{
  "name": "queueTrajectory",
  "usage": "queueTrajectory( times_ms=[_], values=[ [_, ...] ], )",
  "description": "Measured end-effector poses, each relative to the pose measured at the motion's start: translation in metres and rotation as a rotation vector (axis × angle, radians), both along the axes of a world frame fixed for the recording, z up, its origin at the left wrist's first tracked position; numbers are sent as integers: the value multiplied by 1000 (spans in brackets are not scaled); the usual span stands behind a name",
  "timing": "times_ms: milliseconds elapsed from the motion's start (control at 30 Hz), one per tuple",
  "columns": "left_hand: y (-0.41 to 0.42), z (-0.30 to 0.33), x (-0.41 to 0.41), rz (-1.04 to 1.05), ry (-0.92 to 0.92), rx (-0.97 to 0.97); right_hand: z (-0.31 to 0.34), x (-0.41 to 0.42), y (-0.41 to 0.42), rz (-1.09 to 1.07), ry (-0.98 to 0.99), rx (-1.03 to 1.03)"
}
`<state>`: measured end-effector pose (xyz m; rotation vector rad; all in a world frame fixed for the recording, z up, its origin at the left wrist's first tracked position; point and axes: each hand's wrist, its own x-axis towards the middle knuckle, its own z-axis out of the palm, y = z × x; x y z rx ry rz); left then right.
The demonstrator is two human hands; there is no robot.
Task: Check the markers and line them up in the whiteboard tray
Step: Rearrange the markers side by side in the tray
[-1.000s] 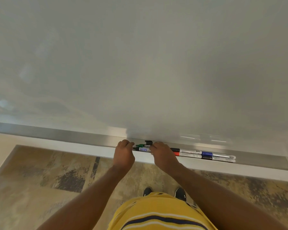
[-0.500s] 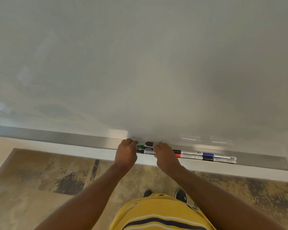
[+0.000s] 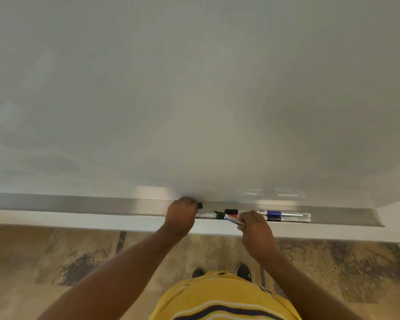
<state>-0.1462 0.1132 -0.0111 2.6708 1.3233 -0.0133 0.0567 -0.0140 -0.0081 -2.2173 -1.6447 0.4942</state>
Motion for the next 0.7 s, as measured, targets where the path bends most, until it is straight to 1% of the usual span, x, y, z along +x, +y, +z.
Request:
queueTrajectory(
  times_ms=[100,233,333,467,567,600,633,700],
  values=[
    [1,-3,7,31,40,-69,0,4,-5,-15,5,6],
    [3,1,17,18,181,-52,-3,7,-8,-23,11,-2],
    [3,6,25,16,254,-51,-4,8,-8,-27,16,-14],
    [4,7,26,17,262,-52,-3,10,-6,-18,23,-10],
    [2,9,22,42,157,-45,0,12,-6,-46,70,5],
    [0,10,20,87,64,-49,2,14,-5,-56,94,14],
    [-4,12,19,179,-72,-85,4,15,-5,-61,122,28],
    [-11,19,17,389,-374,-218,10,16,-4,-59,181,50]
  ],
)
